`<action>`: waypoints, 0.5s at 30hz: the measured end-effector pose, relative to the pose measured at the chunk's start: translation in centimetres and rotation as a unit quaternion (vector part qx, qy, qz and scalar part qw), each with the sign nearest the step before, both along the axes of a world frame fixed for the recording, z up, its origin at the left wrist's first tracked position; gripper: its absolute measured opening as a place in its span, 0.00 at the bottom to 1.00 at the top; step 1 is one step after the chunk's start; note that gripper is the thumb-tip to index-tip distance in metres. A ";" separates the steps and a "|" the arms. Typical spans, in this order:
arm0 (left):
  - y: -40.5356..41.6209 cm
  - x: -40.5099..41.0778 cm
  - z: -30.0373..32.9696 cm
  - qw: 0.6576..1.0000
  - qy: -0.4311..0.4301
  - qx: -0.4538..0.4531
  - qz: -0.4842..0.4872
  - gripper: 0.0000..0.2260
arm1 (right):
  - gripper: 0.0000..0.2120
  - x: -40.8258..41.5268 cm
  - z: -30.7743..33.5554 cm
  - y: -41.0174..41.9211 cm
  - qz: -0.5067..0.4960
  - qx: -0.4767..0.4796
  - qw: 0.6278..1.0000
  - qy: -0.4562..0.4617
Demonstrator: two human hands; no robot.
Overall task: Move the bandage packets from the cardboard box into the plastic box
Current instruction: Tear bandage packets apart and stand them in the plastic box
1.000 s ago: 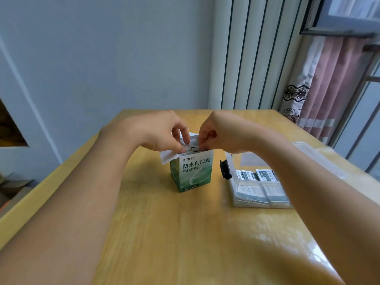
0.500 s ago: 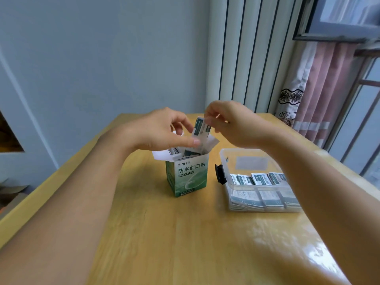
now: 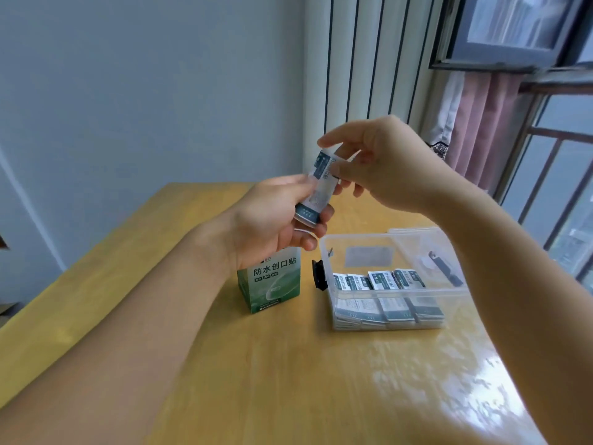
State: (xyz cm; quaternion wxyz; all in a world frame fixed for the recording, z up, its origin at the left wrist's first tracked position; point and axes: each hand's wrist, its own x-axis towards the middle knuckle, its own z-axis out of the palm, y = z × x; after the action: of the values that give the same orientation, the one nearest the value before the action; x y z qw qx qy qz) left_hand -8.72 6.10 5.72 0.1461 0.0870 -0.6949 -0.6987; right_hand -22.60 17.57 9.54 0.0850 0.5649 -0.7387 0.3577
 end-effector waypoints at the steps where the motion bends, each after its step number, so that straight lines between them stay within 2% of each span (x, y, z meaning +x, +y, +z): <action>1: 0.5 -0.3 -0.2 1.000 0.002 0.001 0.011 0.16 | 0.16 0.0 0.0 0.1 -0.010 0.011 1.000 0.026; 4: 1.7 -0.9 -0.9 0.999 0.002 -0.024 0.035 0.13 | 0.17 0.1 -0.1 0.2 -0.014 0.039 0.998 0.044; 7: 2.3 -1.3 -1.4 0.998 0.004 -0.043 0.052 0.11 | 0.16 -0.3 -0.1 0.7 -0.003 0.067 0.997 0.022; 10: 2.7 -1.6 -1.8 0.997 0.014 -0.043 0.057 0.11 | 0.15 -0.9 0.1 0.9 -0.007 0.053 0.999 0.012; 13: 3.0 -1.7 -2.0 0.997 0.000 -0.065 0.031 0.09 | 0.08 -1.3 0.1 1.3 0.008 0.039 0.996 -0.086; 15: 2.8 -1.7 -2.1 0.986 -0.019 -0.164 0.035 0.10 | 0.07 -2.2 0.3 2.1 0.000 0.055 0.989 -0.139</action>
State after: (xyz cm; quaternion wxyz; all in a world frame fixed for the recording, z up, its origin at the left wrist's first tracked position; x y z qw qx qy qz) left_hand -10.45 8.94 3.63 0.1695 0.0989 -0.7990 -0.5684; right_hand -24.84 19.68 9.89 -0.0498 0.5136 -0.7616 0.3919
